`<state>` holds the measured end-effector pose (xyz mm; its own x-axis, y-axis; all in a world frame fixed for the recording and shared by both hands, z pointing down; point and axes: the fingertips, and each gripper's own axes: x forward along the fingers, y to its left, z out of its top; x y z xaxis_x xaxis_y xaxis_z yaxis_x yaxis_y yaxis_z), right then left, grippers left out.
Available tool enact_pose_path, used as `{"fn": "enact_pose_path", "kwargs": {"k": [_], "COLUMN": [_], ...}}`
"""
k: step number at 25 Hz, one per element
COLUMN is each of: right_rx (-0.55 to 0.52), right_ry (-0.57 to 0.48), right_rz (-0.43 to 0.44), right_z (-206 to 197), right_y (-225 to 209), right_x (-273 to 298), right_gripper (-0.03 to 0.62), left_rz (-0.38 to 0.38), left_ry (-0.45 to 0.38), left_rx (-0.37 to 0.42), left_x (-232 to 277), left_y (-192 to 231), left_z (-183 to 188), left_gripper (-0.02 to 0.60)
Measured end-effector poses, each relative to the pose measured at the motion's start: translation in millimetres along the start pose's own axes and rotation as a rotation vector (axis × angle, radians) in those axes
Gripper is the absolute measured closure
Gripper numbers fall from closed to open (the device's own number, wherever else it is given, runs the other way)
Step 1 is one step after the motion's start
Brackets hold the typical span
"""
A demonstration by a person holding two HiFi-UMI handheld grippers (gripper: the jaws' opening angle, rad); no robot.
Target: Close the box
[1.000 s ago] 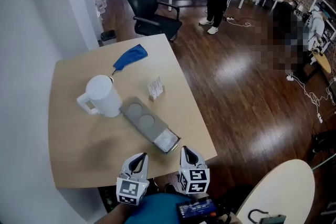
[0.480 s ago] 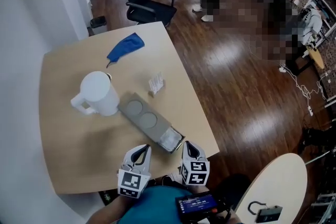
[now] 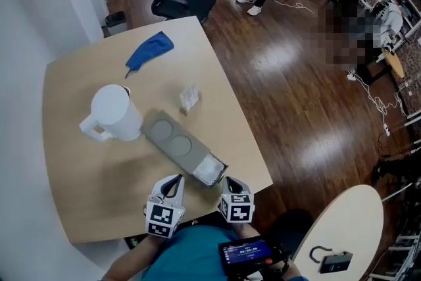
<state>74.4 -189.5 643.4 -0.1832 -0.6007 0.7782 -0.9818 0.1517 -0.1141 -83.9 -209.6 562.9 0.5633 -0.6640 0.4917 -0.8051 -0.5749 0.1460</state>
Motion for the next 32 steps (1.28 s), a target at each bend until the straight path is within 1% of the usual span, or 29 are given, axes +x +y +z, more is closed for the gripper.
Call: {"fn": "enact_pose_path", "kwargs": {"k": [3, 7, 14, 23, 32], "right_rx": [-0.032, -0.054, -0.072, -0.086, -0.131], "right_ry": [0.056, 0.088, 0.094, 0.087, 0.096], "right_rz": [0.024, 0.061, 0.100, 0.171, 0.213], "right_z": [-11, -17, -8, 10, 23], "right_y": [1, 7, 15, 39, 60], "right_x": [10, 20, 29, 48, 68], "right_gripper": [0.600, 0.600, 0.600, 0.600, 0.600], "left_rz": [0.020, 0.034, 0.058, 0.096, 0.150], "left_ry": [0.014, 0.030, 0.037, 0.044, 0.035], "left_rx": [-0.012, -0.021, -0.033, -0.040, -0.073], "left_x": [0, 2, 3, -4, -19], "left_y": [0, 0, 5, 19, 35], "left_z": [-2, -7, -9, -13, -16], "left_gripper": [0.595, 0.595, 0.595, 0.595, 0.595]}}
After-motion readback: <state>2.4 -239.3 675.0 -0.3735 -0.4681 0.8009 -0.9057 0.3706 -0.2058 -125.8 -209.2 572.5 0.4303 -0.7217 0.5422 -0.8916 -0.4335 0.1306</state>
